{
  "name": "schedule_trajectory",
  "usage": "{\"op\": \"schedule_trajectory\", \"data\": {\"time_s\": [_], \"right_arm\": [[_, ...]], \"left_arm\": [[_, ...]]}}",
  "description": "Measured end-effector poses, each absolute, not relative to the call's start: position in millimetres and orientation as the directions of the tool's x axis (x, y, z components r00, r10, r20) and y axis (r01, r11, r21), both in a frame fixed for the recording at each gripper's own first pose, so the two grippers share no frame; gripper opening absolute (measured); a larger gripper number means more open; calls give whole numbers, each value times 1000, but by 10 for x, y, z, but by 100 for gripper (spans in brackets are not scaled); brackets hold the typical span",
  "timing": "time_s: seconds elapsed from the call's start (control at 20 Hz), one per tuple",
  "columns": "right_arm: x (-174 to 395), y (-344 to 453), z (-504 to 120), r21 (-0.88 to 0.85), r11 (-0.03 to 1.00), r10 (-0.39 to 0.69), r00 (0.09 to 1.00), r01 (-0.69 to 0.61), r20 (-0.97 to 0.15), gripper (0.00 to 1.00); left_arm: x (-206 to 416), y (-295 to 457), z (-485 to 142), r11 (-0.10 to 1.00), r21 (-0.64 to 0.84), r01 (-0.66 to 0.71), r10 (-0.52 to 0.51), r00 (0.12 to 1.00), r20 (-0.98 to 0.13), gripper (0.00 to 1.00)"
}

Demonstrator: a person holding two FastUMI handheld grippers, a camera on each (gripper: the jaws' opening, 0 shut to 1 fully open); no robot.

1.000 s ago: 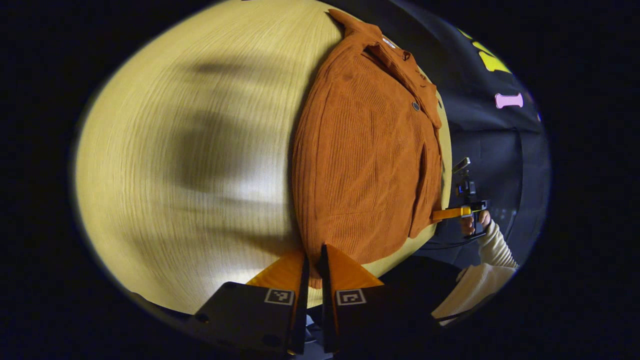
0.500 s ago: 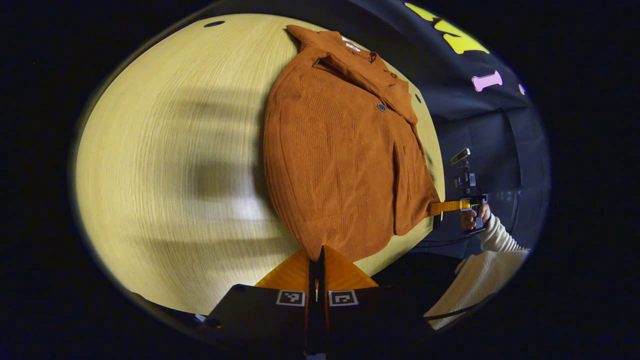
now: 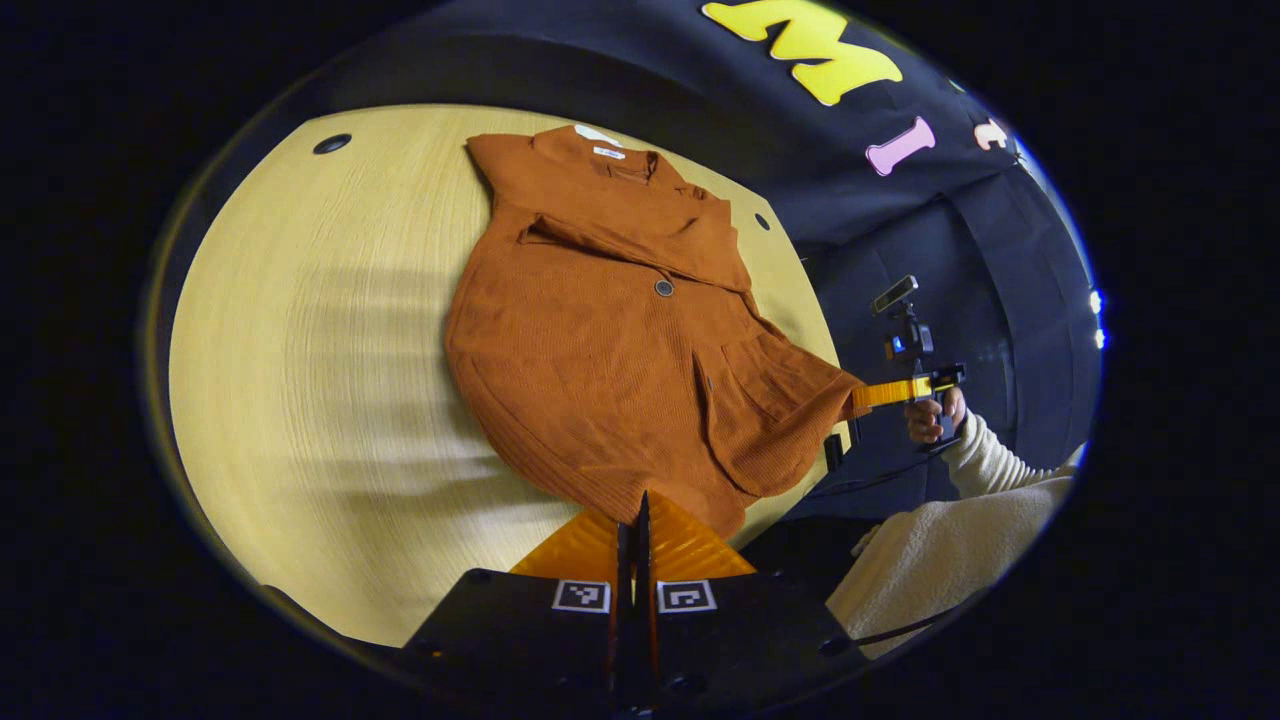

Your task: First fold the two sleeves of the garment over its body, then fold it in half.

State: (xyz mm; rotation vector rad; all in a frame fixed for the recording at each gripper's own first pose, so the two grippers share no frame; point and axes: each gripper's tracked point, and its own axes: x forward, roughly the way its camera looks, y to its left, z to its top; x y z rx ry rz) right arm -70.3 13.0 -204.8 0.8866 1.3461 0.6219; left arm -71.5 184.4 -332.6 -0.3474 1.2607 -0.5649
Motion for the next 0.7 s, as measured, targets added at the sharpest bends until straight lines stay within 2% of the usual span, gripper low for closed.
{"op": "schedule_trajectory", "data": {"time_s": [0.05,0.1,0.35,0.7], "right_arm": [[-632,153,-1961,833,543,819,154,100,-553,9],[-552,166,-1872,840,534,825,161,94,-542,7],[31,220,-1543,853,519,823,240,53,-516,7],[1127,11,-1048,838,544,791,356,-40,-497,7]], "left_arm": [[-697,1846,-3341,820,-522,236,-566,198,-800,3],[-634,1832,-3322,817,-515,260,-569,216,-793,3],[-349,1582,-3228,806,-484,341,-586,341,-736,3],[49,1530,-3256,810,-489,323,-585,500,-639,3]]}}
